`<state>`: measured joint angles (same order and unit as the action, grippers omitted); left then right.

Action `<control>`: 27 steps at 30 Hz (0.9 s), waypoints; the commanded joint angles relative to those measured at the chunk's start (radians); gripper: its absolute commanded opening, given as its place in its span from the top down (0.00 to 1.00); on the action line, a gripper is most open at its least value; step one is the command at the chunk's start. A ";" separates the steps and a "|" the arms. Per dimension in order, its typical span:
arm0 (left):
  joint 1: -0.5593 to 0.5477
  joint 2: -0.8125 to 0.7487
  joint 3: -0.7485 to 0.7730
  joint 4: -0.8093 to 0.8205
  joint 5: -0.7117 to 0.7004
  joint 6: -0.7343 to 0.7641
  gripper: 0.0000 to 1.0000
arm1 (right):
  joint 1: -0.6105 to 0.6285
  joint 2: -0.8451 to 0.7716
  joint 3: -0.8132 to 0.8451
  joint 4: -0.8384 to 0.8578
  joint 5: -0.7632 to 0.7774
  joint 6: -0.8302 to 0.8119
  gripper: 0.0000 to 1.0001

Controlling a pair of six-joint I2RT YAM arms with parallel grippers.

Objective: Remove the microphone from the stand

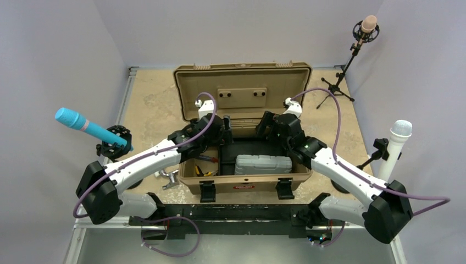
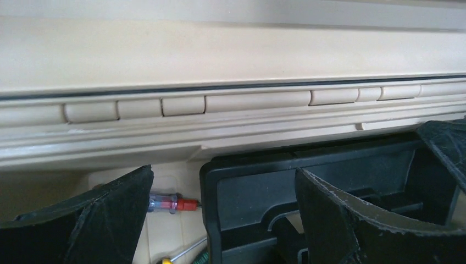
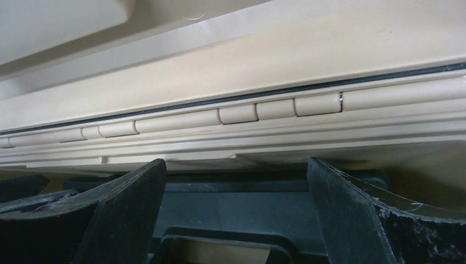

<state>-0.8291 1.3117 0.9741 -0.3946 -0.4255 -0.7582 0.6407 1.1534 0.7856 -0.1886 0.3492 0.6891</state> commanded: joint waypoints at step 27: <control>0.016 0.015 -0.077 0.100 0.066 -0.019 0.03 | -0.004 -0.080 -0.076 -0.229 0.114 0.305 0.01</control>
<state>-0.8482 1.3067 0.8864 -0.3664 -0.3622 -0.7929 0.6464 1.0718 0.7647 -0.4599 0.3756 0.9161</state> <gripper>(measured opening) 0.974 0.984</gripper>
